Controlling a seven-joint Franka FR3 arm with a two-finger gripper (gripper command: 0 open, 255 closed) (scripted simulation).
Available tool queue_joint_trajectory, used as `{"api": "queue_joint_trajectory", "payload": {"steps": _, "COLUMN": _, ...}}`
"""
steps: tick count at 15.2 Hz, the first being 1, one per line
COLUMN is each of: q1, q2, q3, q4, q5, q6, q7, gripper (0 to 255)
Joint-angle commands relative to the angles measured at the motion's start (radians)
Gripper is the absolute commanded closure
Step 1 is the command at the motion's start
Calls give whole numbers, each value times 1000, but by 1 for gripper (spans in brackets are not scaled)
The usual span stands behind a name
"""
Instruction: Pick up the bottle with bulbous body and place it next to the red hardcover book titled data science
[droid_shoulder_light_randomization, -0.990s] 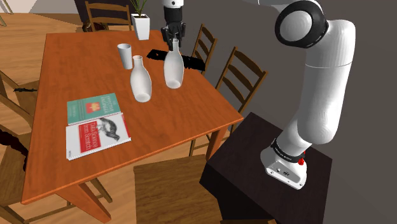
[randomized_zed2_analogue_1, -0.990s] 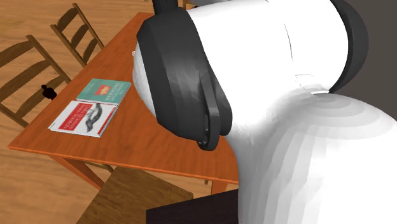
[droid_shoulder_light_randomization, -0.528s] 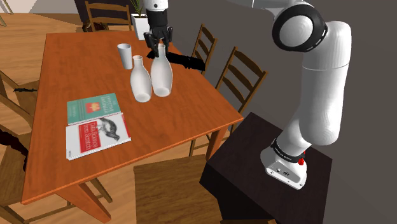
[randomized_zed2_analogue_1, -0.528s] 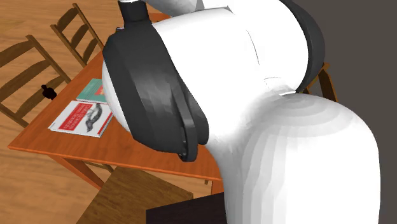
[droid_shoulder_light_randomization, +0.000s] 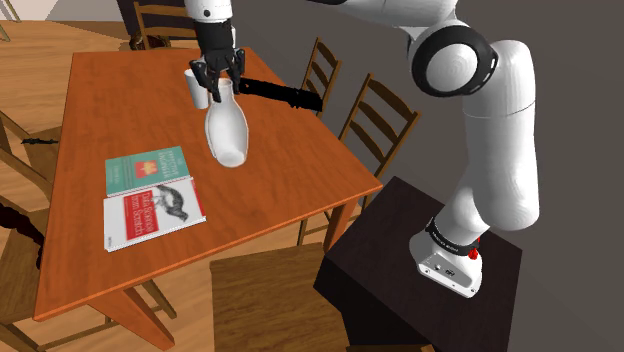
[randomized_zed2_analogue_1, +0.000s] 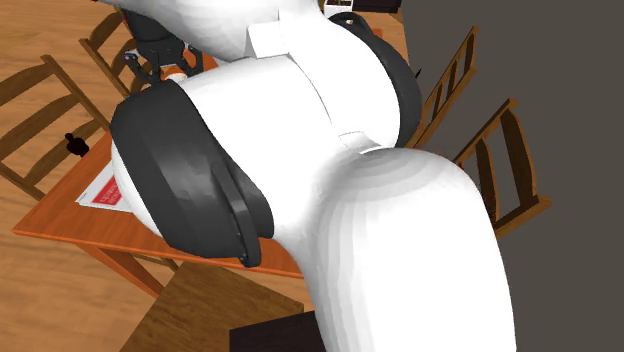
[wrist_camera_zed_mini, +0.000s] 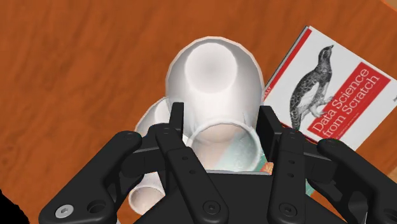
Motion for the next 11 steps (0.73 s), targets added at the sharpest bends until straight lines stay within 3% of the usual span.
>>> {"api": "queue_joint_trajectory", "payload": {"steps": 1, "q1": 38, "q2": 45, "q3": 7, "q4": 75, "q5": -6, "q6": -30, "q7": 39, "gripper": 255}}
{"api": "queue_joint_trajectory", "payload": {"steps": 5, "q1": 121, "q2": 190, "q3": 12, "q4": 324, "q5": -21, "q6": -133, "q7": 100, "gripper": 255}}
{"api": "queue_joint_trajectory", "payload": {"steps": 11, "q1": 100, "q2": 108, "q3": 16, "q4": 98, "q5": -13, "q6": 10, "q7": 105, "gripper": 255}}
